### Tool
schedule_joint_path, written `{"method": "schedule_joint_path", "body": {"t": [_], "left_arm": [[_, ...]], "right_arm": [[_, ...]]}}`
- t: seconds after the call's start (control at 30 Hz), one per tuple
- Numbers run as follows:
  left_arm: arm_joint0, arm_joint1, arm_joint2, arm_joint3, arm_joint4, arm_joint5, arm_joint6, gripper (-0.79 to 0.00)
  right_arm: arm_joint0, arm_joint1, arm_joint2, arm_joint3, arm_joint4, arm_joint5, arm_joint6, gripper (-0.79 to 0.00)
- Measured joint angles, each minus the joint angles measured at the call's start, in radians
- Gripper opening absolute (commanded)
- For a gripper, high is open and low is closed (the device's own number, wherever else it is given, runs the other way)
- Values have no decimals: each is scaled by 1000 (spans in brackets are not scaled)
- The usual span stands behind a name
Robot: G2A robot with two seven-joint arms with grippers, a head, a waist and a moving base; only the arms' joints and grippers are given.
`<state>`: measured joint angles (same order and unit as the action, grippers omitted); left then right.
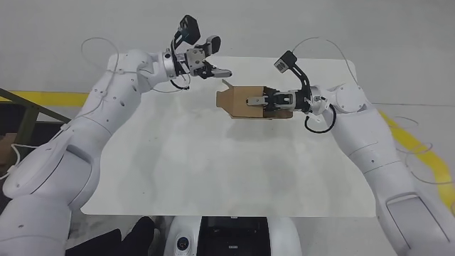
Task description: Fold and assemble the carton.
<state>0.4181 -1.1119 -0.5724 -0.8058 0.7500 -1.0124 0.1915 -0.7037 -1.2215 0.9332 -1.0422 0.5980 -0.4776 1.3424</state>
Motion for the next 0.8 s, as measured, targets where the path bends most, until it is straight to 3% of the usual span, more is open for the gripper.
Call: {"method": "schedule_joint_path", "body": {"t": [0.27,0.8], "left_arm": [[7,7,12,-26,-70,0,-53,0],[47,90,36,-177,-120,0,-88,0]], "right_arm": [[1,4,3,5,4,-6,-6,-785],[-3,13,19,8,28,-9,-9,-785]]}}
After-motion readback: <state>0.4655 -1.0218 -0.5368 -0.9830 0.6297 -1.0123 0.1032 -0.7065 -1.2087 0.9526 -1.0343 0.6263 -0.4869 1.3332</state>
